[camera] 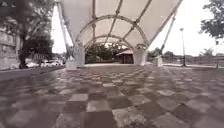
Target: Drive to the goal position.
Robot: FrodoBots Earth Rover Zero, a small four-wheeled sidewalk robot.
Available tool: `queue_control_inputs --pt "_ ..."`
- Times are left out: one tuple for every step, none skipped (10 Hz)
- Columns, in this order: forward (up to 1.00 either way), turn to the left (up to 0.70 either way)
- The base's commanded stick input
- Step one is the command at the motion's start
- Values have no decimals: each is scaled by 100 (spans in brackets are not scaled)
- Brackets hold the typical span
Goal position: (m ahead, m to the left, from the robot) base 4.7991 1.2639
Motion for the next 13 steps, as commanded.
queue_control_inputs --pt "100 0" --pt "100 15" --pt "100 37" --pt "100 11" --pt "100 0" --pt "100 0" --pt "100 0" --pt "100 3" --pt "100 39" --pt "100 31" --pt "100 1" --pt "100 0" --pt "100 0"
